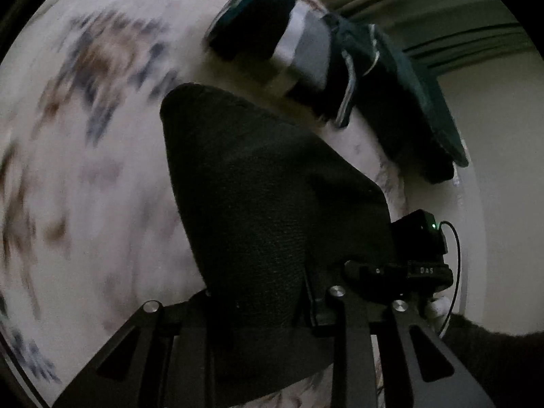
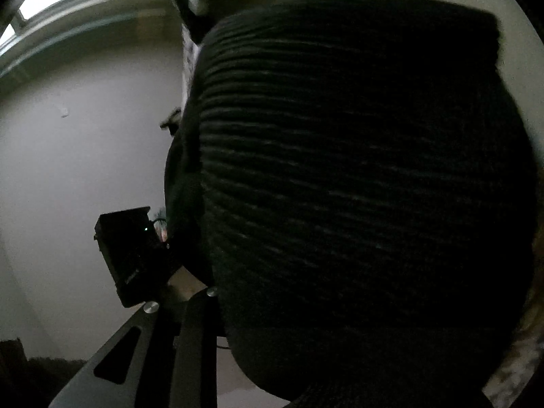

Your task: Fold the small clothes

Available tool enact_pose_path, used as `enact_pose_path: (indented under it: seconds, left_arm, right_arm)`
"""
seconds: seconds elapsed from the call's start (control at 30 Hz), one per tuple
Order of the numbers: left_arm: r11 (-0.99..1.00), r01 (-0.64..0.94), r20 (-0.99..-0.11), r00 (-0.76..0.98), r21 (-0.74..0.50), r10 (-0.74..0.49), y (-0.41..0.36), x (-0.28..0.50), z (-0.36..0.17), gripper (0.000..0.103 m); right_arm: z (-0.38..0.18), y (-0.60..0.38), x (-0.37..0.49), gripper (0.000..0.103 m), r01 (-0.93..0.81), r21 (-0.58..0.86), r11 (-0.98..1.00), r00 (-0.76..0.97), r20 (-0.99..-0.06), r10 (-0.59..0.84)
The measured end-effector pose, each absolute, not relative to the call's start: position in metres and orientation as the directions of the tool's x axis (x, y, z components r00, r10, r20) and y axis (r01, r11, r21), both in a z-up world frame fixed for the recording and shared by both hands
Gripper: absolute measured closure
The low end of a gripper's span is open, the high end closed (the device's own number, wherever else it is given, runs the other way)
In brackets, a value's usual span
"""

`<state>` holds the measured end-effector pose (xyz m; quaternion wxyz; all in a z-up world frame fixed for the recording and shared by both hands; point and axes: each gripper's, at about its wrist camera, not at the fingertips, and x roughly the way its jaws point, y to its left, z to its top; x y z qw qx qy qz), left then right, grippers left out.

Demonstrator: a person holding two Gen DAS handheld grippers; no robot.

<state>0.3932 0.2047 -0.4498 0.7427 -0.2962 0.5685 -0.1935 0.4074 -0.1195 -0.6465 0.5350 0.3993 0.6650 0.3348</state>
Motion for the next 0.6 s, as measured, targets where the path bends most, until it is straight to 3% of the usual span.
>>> enact_pose_path:
  seconds: [0.3, 0.6]
  left_arm:
    - [0.750, 0.093, -0.686, 0.343, -0.655, -0.642, 0.198, 0.587, -0.386, 0.080]
    - [0.808, 0.087, -0.752, 0.317, -0.583, -0.577, 0.211, 0.742, -0.461, 0.080]
  right_arm:
    - [-0.548, -0.141, 0.560, 0.080, 0.096, 0.874, 0.476, 0.076, -0.484, 0.872]
    - [-0.555, -0.148, 0.725, 0.080, 0.088, 0.816, 0.571, 0.123, -0.578, 0.807]
